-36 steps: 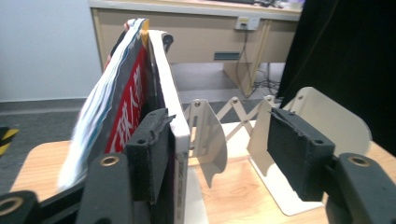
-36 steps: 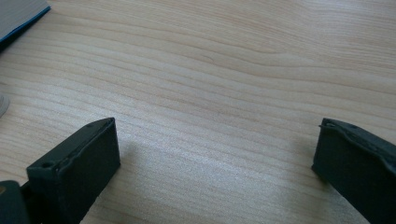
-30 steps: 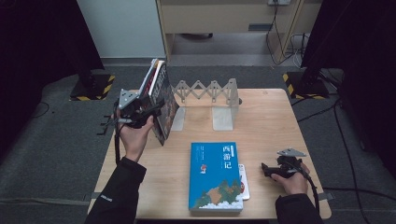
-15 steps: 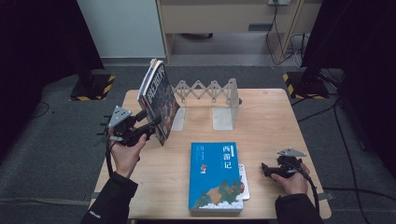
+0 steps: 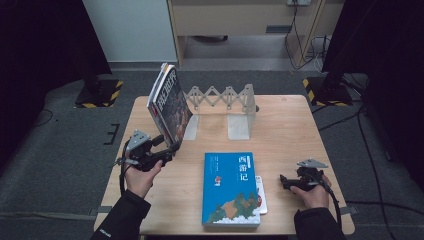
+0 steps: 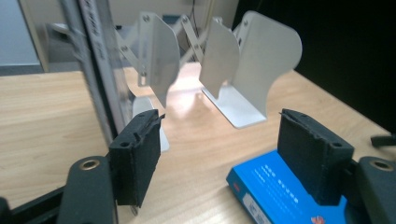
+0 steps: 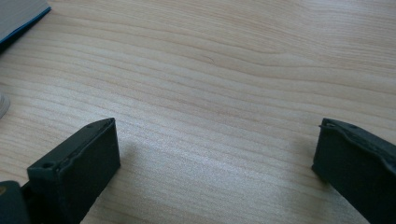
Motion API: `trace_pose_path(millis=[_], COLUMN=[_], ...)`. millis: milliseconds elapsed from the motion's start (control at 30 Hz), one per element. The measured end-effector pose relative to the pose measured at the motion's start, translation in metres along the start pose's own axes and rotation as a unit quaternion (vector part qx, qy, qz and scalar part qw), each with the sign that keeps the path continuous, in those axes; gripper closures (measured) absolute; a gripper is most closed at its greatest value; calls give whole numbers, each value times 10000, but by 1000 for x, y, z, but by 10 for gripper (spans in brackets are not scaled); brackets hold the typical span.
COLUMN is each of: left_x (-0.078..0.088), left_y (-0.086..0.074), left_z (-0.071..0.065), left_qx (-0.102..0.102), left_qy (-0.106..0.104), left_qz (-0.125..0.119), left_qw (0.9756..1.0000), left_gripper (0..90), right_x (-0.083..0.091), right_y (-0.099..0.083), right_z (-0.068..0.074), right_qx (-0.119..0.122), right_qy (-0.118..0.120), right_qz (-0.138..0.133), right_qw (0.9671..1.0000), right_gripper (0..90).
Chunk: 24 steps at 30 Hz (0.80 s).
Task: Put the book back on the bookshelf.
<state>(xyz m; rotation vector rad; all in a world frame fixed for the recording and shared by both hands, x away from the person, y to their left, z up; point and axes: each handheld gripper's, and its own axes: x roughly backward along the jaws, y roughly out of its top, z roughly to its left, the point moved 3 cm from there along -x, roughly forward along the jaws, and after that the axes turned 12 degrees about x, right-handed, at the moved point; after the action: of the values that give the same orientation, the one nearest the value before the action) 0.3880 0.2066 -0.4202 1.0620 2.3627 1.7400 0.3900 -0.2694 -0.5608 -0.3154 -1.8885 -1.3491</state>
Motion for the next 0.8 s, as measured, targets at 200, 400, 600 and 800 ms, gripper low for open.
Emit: trace_pose_path(millis=[200,400,600,800], left_x=[-7,-15,-27,-38], left_y=[-13,-32,-53,-65], left_z=[-3,-6,-11,-17], left_qx=[15,-51,-73,19], left_qy=[-75,-128,-226,-336], left_qz=[202,475,833,1124], left_qw=[9998,9988,9962,9931], left_gripper=[282,263,258,257], right_x=[0,0,0,2], right_y=[0,0,0,1], right_z=[0,0,0,-1], right_qx=[6,7,6,-44], right_qy=[-10,-10,-9,-88], right_qz=[-8,-8,-8,12], right_qw=[10000,10000,10000,10000], right_gripper=[6,6,6,75])
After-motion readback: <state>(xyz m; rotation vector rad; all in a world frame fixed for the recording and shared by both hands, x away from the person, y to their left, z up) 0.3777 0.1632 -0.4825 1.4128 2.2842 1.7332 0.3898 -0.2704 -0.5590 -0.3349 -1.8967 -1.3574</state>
